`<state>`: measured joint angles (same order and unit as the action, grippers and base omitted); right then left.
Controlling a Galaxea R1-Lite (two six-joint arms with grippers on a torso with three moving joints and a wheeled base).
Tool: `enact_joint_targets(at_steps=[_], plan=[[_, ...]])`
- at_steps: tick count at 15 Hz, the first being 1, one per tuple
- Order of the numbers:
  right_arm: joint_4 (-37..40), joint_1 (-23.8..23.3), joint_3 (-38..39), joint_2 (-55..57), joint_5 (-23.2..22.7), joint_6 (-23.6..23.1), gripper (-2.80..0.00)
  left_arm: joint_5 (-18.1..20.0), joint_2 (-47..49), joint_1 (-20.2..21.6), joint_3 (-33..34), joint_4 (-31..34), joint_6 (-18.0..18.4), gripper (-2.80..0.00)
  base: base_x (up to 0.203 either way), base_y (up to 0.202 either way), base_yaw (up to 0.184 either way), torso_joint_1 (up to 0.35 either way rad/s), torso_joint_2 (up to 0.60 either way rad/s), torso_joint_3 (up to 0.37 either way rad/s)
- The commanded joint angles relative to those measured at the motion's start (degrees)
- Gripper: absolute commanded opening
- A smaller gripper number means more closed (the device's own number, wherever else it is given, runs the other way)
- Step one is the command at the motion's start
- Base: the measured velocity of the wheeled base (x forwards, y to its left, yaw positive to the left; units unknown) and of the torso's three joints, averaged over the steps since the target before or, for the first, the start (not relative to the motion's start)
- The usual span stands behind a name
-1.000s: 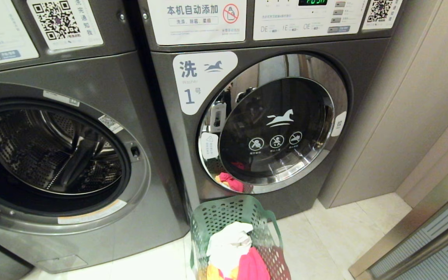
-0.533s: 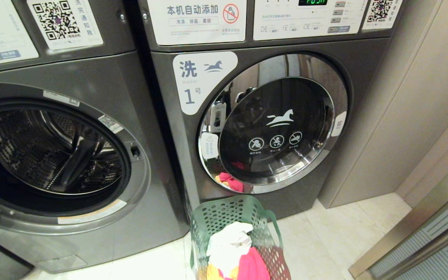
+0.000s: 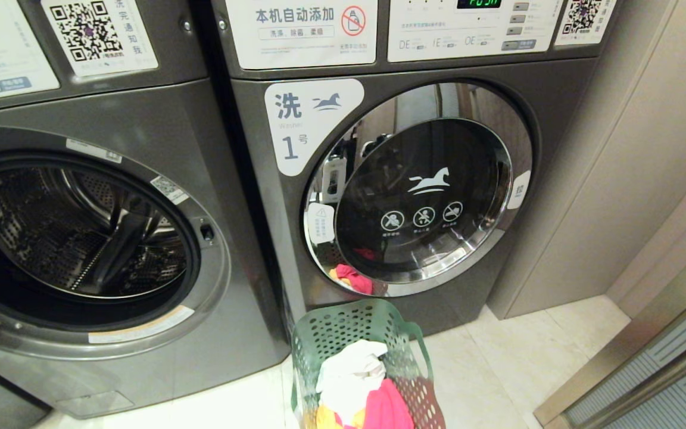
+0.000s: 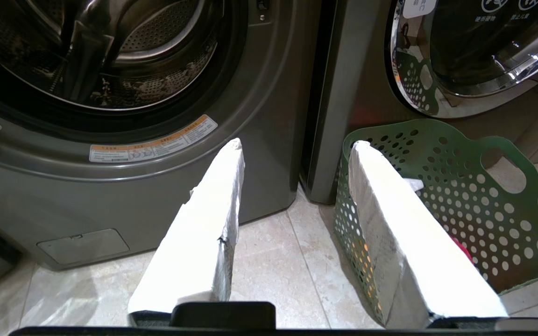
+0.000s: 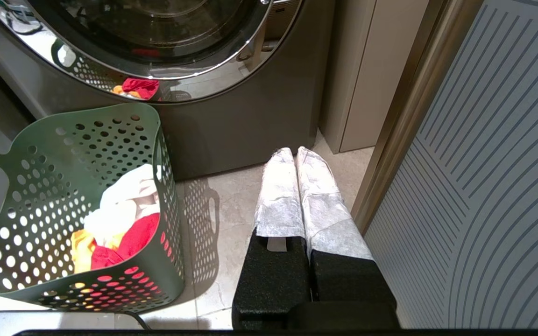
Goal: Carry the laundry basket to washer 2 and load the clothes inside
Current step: Place the clothes into the washing machine
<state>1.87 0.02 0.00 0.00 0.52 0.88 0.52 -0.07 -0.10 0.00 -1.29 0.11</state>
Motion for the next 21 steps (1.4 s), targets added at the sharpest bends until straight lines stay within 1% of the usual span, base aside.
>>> enact_joint_targets(at_steps=[1,21], plan=[[0.02,0.06,0.44,0.09,0.07,0.00,-2.80,0.00,0.07,0.01,0.44,-0.03,0.07,-2.80,0.000,0.000,0.000,0.000,0.00,0.000],[0.07,-0.02,0.44,0.09,0.09,0.35,-2.80,0.00,0.07,0.01,0.37,-0.03,0.03,-2.80,0.000,0.000,0.000,0.000,0.00,0.000]])
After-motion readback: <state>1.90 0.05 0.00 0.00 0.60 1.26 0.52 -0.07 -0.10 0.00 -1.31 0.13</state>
